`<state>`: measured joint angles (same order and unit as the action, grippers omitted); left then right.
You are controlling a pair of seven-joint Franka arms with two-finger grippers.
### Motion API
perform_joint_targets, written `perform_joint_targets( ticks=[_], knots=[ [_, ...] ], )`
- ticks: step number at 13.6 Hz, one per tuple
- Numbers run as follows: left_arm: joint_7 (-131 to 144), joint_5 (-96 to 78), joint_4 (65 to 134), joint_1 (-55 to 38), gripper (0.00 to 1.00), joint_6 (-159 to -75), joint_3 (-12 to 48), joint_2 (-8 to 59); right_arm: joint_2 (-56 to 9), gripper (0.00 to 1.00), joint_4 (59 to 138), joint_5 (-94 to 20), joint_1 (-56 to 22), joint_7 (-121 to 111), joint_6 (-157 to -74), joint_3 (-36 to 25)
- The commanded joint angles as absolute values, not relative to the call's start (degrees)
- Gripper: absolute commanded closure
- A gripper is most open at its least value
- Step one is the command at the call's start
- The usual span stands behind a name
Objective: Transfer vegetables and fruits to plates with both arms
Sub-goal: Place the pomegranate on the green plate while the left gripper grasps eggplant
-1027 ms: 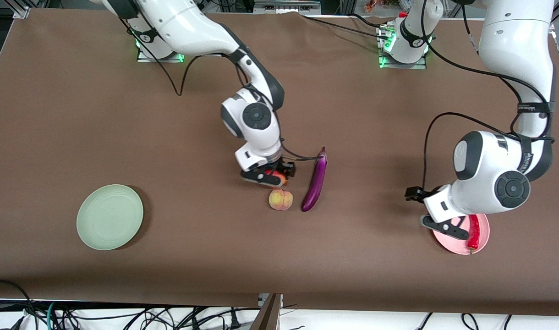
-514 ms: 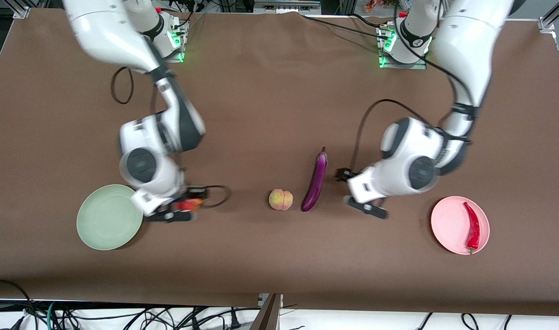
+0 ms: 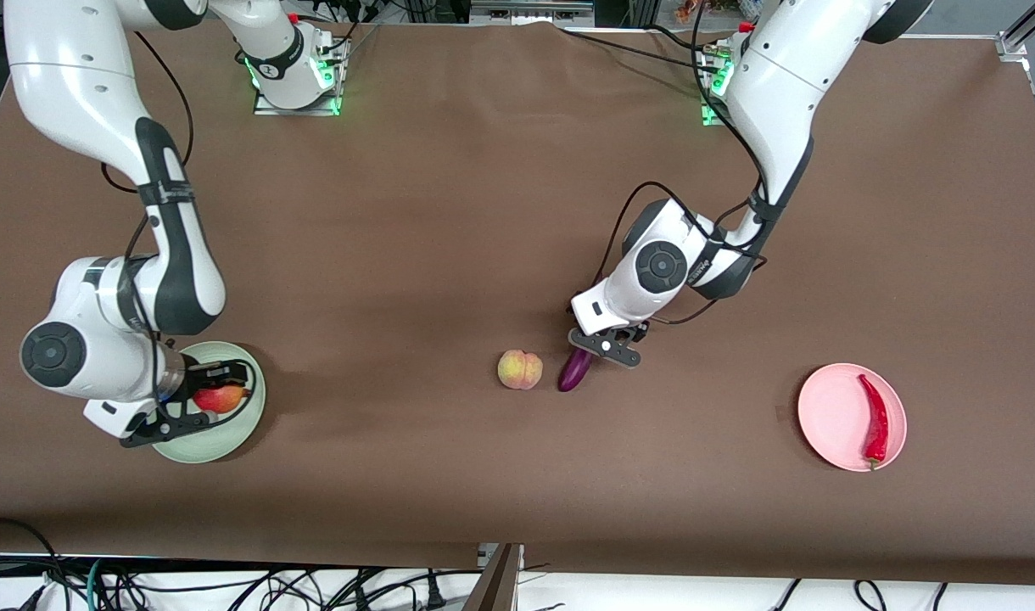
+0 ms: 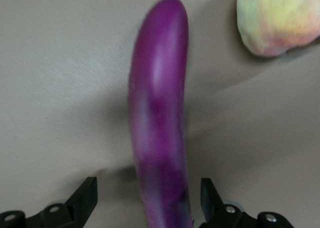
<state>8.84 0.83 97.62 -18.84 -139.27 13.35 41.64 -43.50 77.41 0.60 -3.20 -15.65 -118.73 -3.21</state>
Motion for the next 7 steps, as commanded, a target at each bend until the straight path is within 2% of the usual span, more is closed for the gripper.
perform_joint_targets(
  ticks=[1,2,3,4,5,6,7],
  knots=[
    [10.2,2.37,98.44,-19.43,0.65,-139.83,12.57,40.43,-44.29,0.61,79.44,1.05,-1.76,-18.46,-123.47,-2.11],
    [10.2,2.37,98.35,-19.42,0.7,-139.83,12.57,40.43,-44.73,0.61,79.89,0.97,-1.58,-19.07,-125.05,-2.11],
    [10.2,2.37,98.26,-19.42,0.82,-139.75,12.66,40.43,-45.52,0.59,80.07,0.88,-1.06,-20.73,-126.72,-2.11],
    [10.28,2.37,98.09,-19.34,0.86,-139.4,12.66,40.17,-46.4,0.37,80.07,0.44,-0.27,-22.48,-128.57,-2.11],
    [10.37,2.37,98.09,-19.07,0.88,-138.96,12.57,39.64,-47.28,0.05,80.07,0.09,0.87,-23.63,-130.06,-1.94],
    [10.37,2.37,98.09,-18.38,0.91,-137.39,12.39,38.33,-47.29,0.0,79.98,-1.04,1.14,-23.64,-130.25,-1.67],
    [10.02,2.37,97.56,-16.98,0.9,-134.76,12.13,37.02,-46.76,0.0,79.81,-2.36,0.88,-23.29,-129.56,-1.5]
  ],
)
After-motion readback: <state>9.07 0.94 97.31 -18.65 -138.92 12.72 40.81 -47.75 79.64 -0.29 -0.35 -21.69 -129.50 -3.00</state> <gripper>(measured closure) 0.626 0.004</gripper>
